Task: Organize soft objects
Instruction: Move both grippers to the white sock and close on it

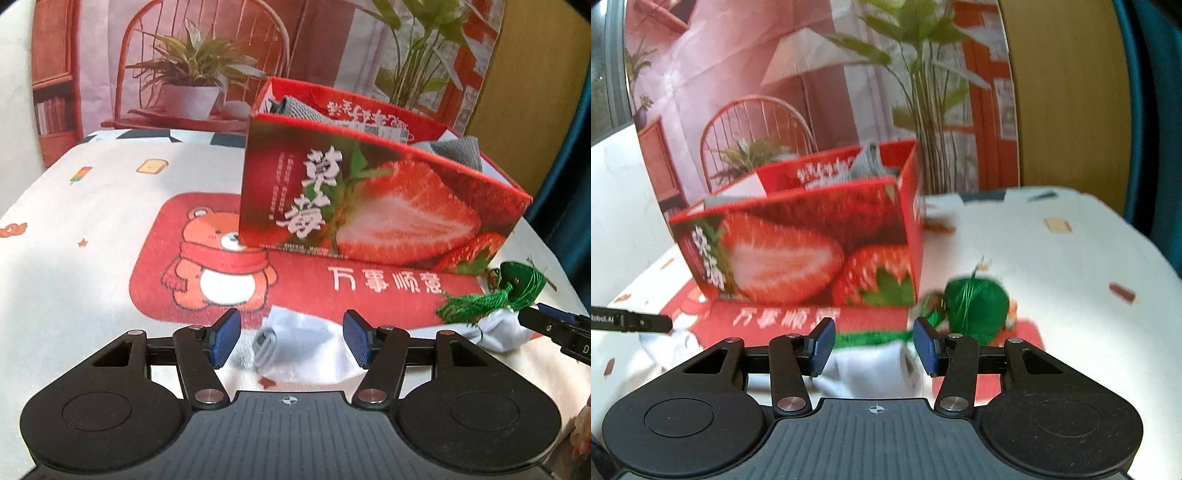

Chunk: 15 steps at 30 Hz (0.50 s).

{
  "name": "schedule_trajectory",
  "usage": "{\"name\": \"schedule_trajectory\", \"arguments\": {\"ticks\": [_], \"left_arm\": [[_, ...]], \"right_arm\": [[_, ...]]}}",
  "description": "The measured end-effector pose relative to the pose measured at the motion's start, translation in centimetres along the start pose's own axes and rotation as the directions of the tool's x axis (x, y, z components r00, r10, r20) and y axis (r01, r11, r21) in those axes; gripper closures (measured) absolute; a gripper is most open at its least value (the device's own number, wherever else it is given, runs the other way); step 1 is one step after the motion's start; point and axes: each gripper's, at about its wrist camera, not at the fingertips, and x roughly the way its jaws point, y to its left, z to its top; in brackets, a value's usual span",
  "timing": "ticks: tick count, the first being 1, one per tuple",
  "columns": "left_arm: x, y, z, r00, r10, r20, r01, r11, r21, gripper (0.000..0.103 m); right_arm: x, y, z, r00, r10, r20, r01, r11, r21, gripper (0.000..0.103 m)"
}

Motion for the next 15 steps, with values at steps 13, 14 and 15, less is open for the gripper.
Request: {"name": "schedule_trajectory", "arguments": {"ticks": [13,14,15], "left_arm": [[1.6,-0.1,-1.3,0.999,-0.002,-0.042,0.002,1.000,-0.001,0.052],[1.5,0.0,-1.3,0.999,0.001,-0.040,-0.002,1.000,-0.007,0.059],[1.5,0.1,-1.2,0.999,-0.003,-0.040,0.002,1.000,-0.013,0.067]], "right_arm": [[1.9,0.6,-1.1,0.996,-0.027,-0.085,0.024,0.999,-0.038,0.058],[1.9,0.7,-1.1,0.996,-0.026,-0.085,0.023,0.999,-0.036,0.058],[1.8,0.6,-1.1,0.996,-0.025,-0.085,0.022,0.999,-0.035,0.058]]}}
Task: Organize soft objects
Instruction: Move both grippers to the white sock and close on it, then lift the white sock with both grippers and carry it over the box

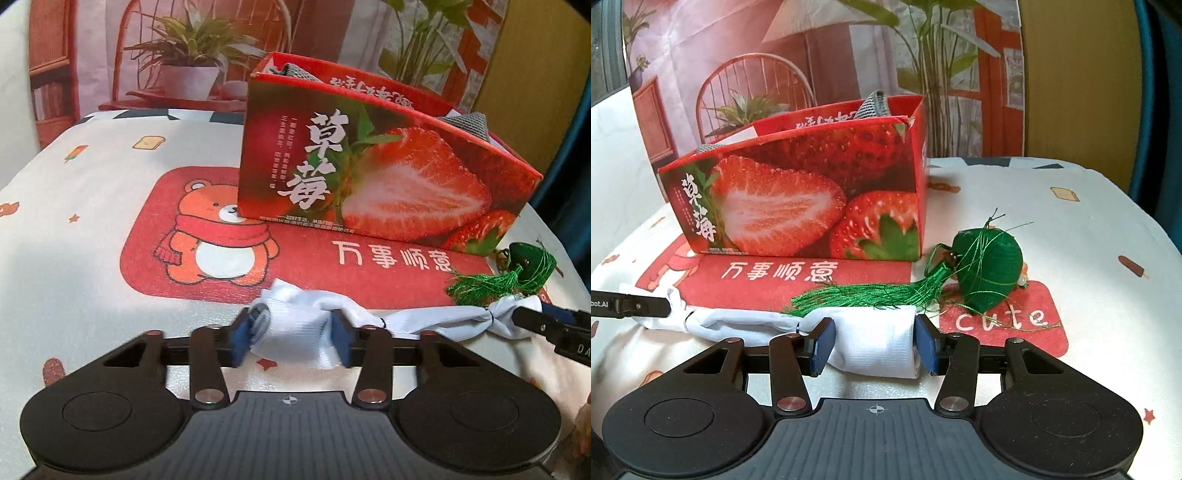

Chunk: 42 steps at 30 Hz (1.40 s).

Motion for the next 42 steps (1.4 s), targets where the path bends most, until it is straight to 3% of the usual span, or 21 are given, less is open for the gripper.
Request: {"name": "schedule_trajectory", "arguments": {"ticks": [2,6,20,33,37,42], "left_arm": [[-0.1,0.1,0.0,1.000,-0.001,0.002,0.001,1.000,-0.006,0.074],[-0.2,0.1,0.0,1.000,0.007,-0.003,-0.007,1.000,-0.005,0.076],[-0.1,0.7,0.0,0.999,0.033,-0.016,-0.033,0.999,-0.034,0.076],[-0.1,0.6,-0.1,0.999,0.044,-0.013,-0.045,0.998,-0.032,0.075],[0.0,0.6,-0.1,0.999,0.045,-0.013,-0.045,0.998,-0.034,0.075],[-0.1,0.5,-0.1,0.999,0.043,-0.012,-0.044,0.998,-0.035,0.075]], "right_arm": [[0.0,-0.1,0.0,1.000,0.006,-0.004,-0.006,1.000,0.003,0.058],[0.1,0.2,-0.1,1.000,0.015,-0.014,-0.015,1.000,-0.007,0.058],[-0.3,0.6,0.0,1.000,0.013,0.005,-0.013,1.000,-0.028,0.058],[-1.7,0.6,0.4,0.996,0.001,0.088,0.001,1.000,-0.028,0.056],[-1.6,1.3,0.0,0.998,0.051,0.046,-0.049,0.998,-0.032,0.055],[-0.9,2.0,-0.2,0.998,0.054,0.013,-0.053,0.997,-0.058,0.055]]}}
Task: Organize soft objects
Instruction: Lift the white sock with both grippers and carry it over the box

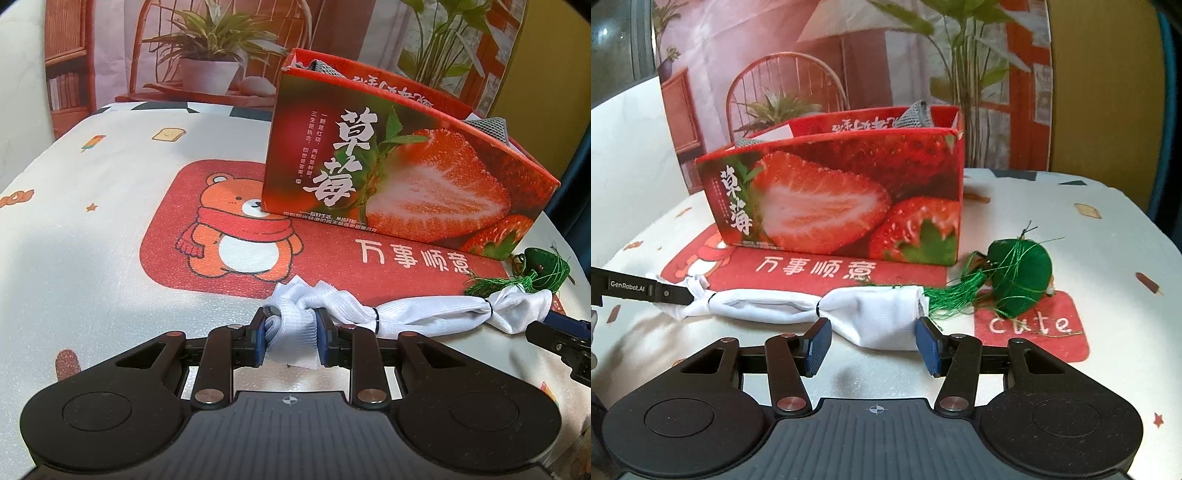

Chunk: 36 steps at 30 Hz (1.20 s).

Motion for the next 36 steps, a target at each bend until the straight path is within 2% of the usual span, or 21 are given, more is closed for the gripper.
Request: {"name": "schedule_trajectory", "arguments": {"ticks": [11,15,16,24,30,36], "left_arm": [[0.0,0.2,0.1,1.000,-0.001,0.003,0.001,1.000,0.005,0.076],[-0.2,0.3,0.1,1.000,-0.009,0.011,0.008,1.000,0.004,0.085],[-0.3,0.2,0.2,1.000,-0.003,0.016,0.003,1.000,0.007,0.086],[-3.2,1.1,0.8,0.994,0.012,0.106,-0.010,1.000,-0.024,0.087],[-5.1,0.9,1.5,0.984,0.031,0.175,-0.027,0.999,-0.026,0.087],[-6.7,1.2,2.5,0.974,-0.001,0.226,0.016,0.998,-0.064,0.087]], "right_arm": [[1.5,-0.7,0.3,1.000,-0.010,0.010,0.009,0.999,0.045,0.055],[1.6,-0.4,0.2,1.000,-0.001,-0.005,0.002,1.000,0.027,0.079],[1.5,-0.4,0.3,1.000,0.007,-0.004,-0.007,1.000,0.026,0.079],[-0.4,1.9,0.6,0.995,0.088,0.050,-0.084,0.993,-0.087,0.091],[-1.6,4.1,1.3,0.986,0.144,0.088,-0.126,0.975,-0.181,0.092],[-3.1,4.4,2.5,0.975,0.151,0.165,-0.119,0.975,-0.189,0.092]]}}
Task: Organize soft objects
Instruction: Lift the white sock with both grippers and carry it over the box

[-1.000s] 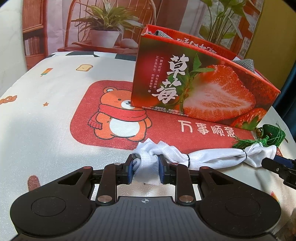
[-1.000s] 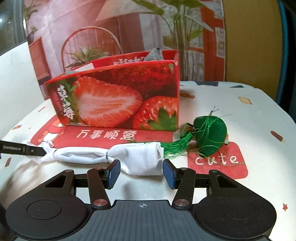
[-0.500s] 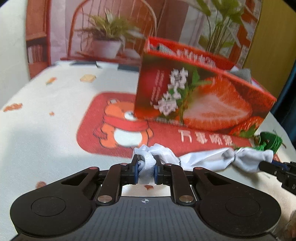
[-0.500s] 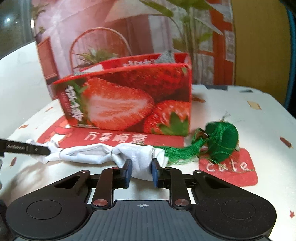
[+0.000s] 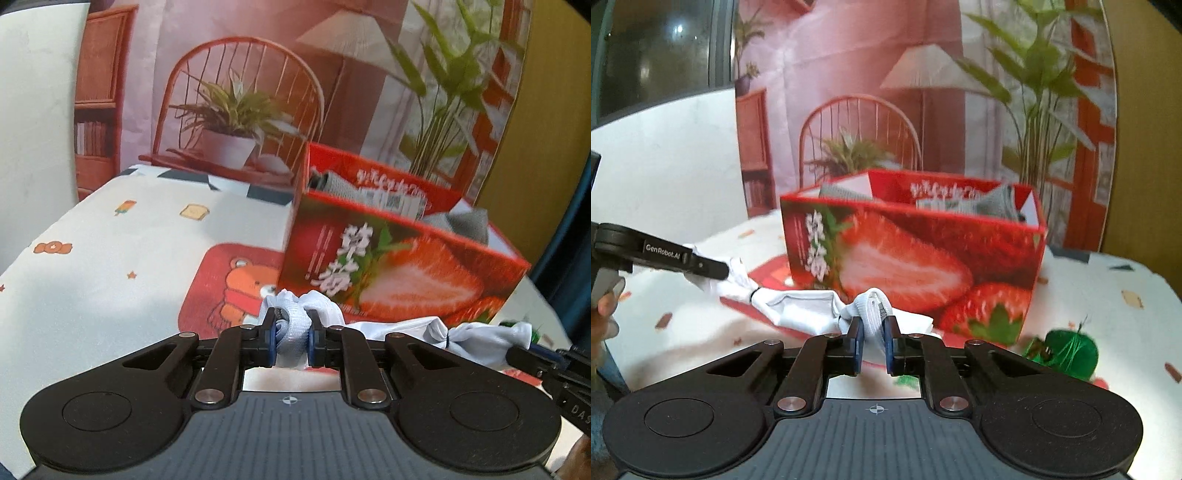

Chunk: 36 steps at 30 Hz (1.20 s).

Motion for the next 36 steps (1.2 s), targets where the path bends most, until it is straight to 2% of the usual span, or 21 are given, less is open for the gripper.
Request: {"name": "schedule_trajectory", "arguments": {"ticks": [6,11,17,21,25,28,32,36], "left_arm": [[-1.3,-0.3,1.8,0.998,-0.034,0.056,0.035,0.999,0.000,0.087],[-2.2,-1.6,4.2,0.990,-0.056,0.130,0.050,0.998,0.049,0.087],[-1.6,-3.8,7.3,0.982,-0.088,0.169,0.069,0.991,0.118,0.087],[0.5,-4.9,9.2,0.985,-0.102,0.139,0.083,0.987,0.135,0.087],[3.1,-5.6,10.5,0.992,-0.093,0.085,0.081,0.987,0.136,0.087],[5.6,-6.2,11.1,0.995,-0.103,-0.006,0.103,0.987,0.120,0.087],[8.5,-6.8,10.9,0.994,-0.074,-0.084,0.085,0.988,0.127,0.087],[10.5,-7.0,11.1,0.993,-0.046,-0.112,0.063,0.987,0.151,0.087]], "right_arm": [[-1.0,-1.0,1.0,0.998,-0.016,0.055,0.014,0.999,0.038,0.092],[-1.9,-1.7,3.0,0.992,-0.028,0.127,0.023,0.999,0.039,0.092],[-1.7,-3.2,6.2,0.983,-0.045,0.180,0.036,0.998,0.057,0.092],[-0.2,-4.6,8.2,0.983,-0.051,0.179,0.039,0.997,0.072,0.092],[2.0,-6.1,9.7,0.989,-0.057,0.136,0.045,0.995,0.089,0.092],[3.8,-6.9,10.5,0.995,-0.051,0.083,0.042,0.993,0.108,0.093],[6.5,-7.6,11.1,0.999,-0.041,-0.022,0.044,0.988,0.145,0.093],[8.7,-8.4,10.9,0.995,-0.045,-0.087,0.061,0.978,0.201,0.093]]}}
